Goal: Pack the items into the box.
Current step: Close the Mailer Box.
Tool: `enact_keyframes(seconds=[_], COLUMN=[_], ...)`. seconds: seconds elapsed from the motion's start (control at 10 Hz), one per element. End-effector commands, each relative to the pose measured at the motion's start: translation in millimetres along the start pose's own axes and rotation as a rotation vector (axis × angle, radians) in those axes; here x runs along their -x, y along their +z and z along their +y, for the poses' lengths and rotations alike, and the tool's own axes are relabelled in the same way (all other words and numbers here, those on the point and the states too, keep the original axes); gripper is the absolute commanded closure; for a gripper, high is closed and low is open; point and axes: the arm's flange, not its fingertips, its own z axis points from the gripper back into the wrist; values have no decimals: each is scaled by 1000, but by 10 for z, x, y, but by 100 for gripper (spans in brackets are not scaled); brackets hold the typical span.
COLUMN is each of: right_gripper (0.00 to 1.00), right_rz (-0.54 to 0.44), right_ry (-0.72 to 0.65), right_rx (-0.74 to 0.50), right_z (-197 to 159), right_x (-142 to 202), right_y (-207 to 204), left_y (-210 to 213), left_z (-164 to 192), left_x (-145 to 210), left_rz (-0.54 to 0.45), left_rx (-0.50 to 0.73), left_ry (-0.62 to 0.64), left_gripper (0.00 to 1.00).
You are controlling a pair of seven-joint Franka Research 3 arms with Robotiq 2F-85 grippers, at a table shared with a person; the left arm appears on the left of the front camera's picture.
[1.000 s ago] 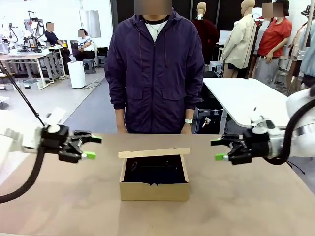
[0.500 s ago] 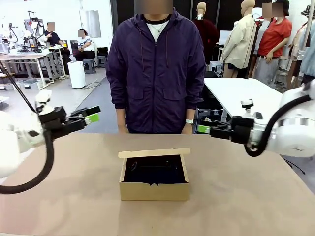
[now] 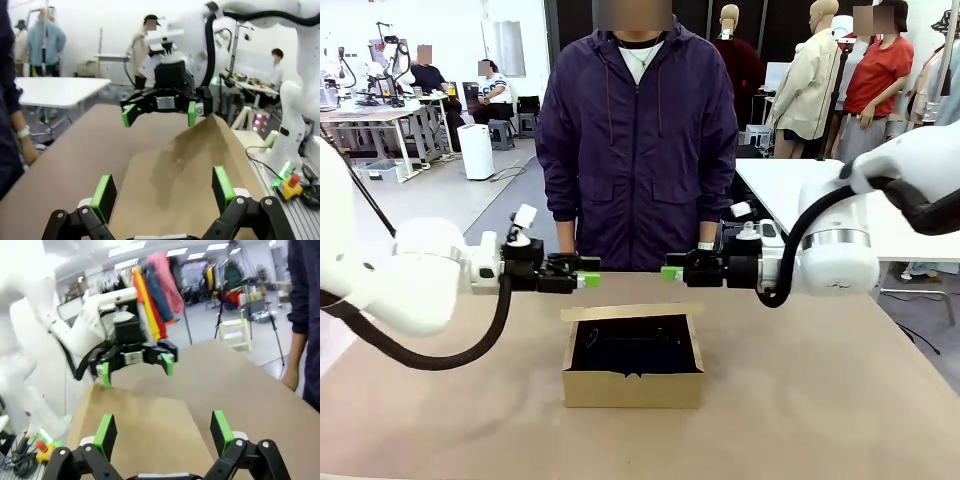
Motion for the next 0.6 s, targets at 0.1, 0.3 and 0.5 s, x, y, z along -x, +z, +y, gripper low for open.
enact_keyframes(seconds=[0.1, 0.3, 0.5], right_gripper=[0, 0, 0], right_rz=[184, 290, 348], right_ry=[37, 76, 102], right_rx=[-99, -123, -118], right_z=[40, 160, 226], right_x=[112, 193, 279], right_y=[-256, -242, -235], left_y=[-184, -203, -241], left_z=[70, -53, -119], left_x=[118, 232, 390], left_rz=[90, 130, 213], left_rx=[115, 159, 206], left_ry=[35, 45, 70], left_gripper=[0, 0, 0])
